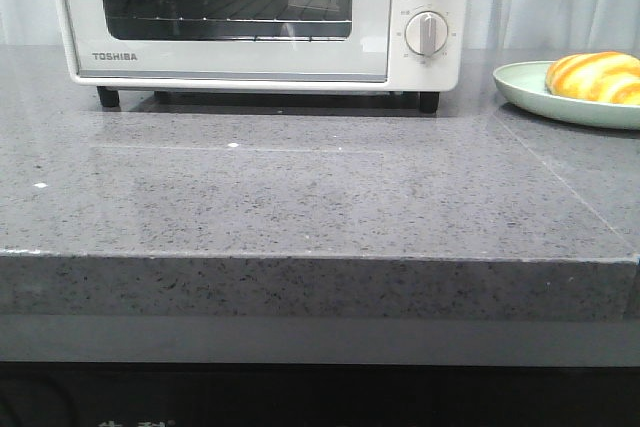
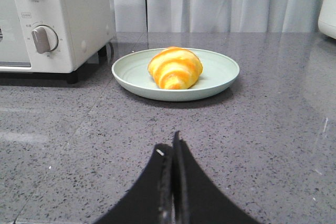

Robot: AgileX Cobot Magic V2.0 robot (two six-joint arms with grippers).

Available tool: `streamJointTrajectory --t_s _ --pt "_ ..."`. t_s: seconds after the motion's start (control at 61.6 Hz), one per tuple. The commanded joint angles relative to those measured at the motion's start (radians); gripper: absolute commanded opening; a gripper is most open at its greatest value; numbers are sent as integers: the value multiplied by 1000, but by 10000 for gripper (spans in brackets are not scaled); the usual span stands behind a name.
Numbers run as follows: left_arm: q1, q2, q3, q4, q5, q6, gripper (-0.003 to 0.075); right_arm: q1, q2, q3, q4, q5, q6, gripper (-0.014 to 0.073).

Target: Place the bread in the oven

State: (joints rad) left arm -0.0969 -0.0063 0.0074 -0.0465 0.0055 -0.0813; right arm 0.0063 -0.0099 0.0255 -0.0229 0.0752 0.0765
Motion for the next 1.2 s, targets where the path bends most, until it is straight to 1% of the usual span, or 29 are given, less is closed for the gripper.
streamJointTrajectory --t_s 0.0,0.584,0.779,0.941,1.038,1.184 --pt "3 -20 23 -6 -83 -1 -18 -6 -21 4 0 -87 -8 -69" --pt "3 -20 23 -6 -83 -1 -18 -6 -21 4 0 -87 -8 -69" --pt "3 -20 10 0 -109 -1 -18 -6 -21 -6 2 -128 -6 -69" --pt "3 -18 -101 2 -71 -1 -18 -6 -21 -116 8 -94 -6 -69" --pt "3 -2 -203 2 -49 -1 -18 -6 -17 -220 -7 -17 -6 -69" --pt "3 64 -385 2 62 -1 -18 -6 28 -396 -59 120 -6 -69"
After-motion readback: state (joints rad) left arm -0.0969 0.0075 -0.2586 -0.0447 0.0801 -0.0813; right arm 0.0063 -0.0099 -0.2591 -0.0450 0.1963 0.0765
